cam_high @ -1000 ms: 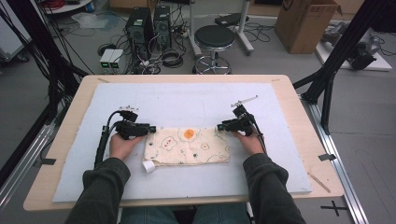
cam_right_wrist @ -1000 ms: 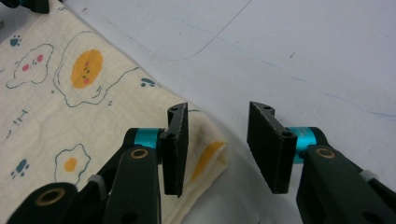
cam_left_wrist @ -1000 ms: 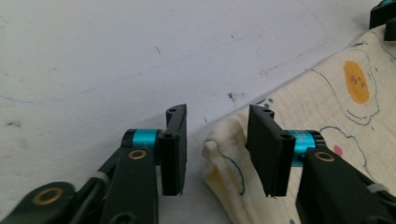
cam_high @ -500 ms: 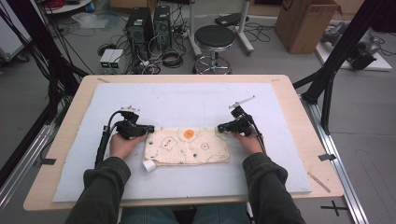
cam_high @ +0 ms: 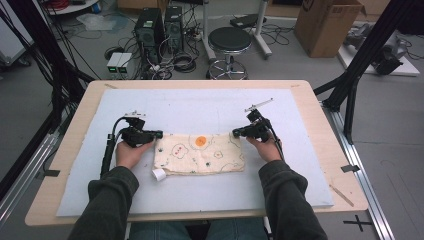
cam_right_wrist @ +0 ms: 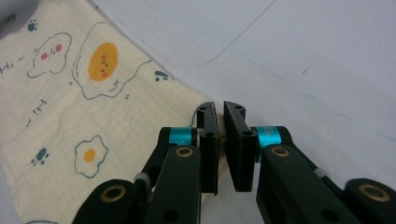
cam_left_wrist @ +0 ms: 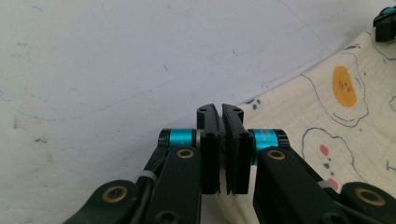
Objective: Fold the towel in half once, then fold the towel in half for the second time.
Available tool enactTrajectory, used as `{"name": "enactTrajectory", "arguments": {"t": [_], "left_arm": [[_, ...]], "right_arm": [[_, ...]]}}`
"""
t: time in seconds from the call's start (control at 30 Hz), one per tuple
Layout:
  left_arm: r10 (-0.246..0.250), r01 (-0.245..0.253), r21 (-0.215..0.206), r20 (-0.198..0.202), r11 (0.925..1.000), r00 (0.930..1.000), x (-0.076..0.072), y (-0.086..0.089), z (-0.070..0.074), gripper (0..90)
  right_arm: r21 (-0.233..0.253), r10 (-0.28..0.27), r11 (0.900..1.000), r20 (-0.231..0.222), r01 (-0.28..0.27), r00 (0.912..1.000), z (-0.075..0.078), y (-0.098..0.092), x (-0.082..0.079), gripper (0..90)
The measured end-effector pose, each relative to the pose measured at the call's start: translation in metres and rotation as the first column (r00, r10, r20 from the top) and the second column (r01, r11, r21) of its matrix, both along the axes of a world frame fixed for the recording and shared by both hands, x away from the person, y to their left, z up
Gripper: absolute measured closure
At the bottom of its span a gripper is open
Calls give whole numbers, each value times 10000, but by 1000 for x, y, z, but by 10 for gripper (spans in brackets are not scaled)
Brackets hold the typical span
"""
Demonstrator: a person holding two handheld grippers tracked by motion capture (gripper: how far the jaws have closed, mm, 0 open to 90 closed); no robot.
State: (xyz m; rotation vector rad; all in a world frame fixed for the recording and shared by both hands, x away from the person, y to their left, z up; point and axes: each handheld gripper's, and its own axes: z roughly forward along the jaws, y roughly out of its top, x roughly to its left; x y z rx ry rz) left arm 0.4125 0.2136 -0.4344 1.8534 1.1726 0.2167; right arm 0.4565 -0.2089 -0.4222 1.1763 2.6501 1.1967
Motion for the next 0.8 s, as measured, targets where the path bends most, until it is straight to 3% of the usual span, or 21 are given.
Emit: {"name": "enactTrajectory", "arguments": {"t": [0.33,0.8], "left_arm": [[266,-255,-417,259,9988,9993,1,2,3,857],[145,-127,-504,342,9986,9993,-1,1,5,856]], "right_arm": [[331,-416,9986,133,411,9990,0,-3,4,847],[502,-413,9979,111,407,9991,2,-5,2,847]]}}
